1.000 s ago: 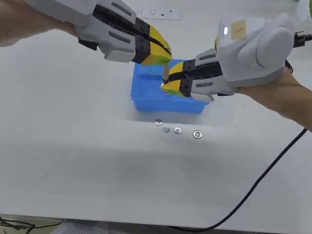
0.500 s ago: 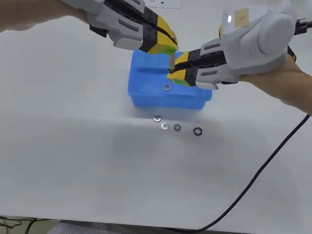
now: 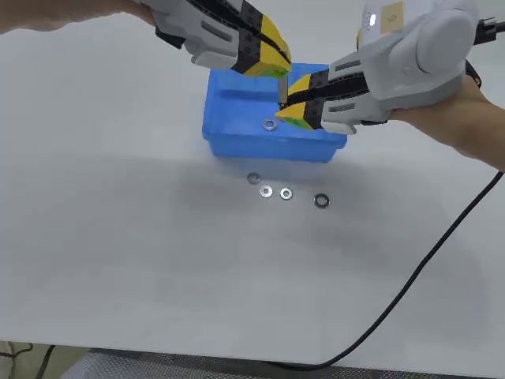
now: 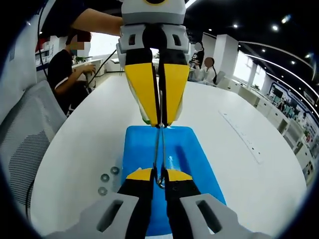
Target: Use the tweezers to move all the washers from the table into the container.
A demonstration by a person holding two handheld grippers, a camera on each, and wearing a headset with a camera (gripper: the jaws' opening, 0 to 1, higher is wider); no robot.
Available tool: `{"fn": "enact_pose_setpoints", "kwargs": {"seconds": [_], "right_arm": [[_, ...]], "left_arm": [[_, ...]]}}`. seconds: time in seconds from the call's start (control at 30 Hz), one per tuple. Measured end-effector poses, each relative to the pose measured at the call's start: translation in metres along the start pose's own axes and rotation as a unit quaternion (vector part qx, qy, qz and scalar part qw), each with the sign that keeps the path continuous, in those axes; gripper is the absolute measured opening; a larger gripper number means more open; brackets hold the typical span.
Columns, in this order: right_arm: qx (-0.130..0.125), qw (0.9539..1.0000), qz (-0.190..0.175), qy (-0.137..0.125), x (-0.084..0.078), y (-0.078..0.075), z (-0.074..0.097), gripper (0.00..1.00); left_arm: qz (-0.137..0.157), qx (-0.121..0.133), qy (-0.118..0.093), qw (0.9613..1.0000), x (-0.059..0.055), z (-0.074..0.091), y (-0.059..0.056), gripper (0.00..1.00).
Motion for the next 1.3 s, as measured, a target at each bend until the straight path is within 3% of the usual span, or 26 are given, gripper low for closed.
{"fn": "enact_pose_setpoints", "kwargs": {"seconds": [0.37,1.1,1.3], "right_arm": [[0.005,0.9997,-0.019,0.013,-0.016,-0.006,-0.009,0.09],[0.01,0.9993,-0.019,0.03,-0.015,0.0,-0.011,0.1],[0.01,0.9994,0.001,0.032,-0.013,0.003,-0.01,0.11]], "left_arm": [[0.021,-0.006,0.002,0.9998,-0.012,-0.013,0.007,0.05],[0.041,-0.007,-0.01,0.9991,-0.013,-0.019,0.004,0.05],[0.051,-0.004,-0.015,0.9986,-0.014,-0.018,0.002,0.05]]}}
Point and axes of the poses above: the centre of the closed fingertips' face, and the gripper's own axes: z roughly backward along the fingers, y roughly to its left, x roughly out of its top, the point moved 6 cm from there along z, roughly backward along the fingers, and after that the axes turned 2 degrees about -z, right-handed, at the moved point
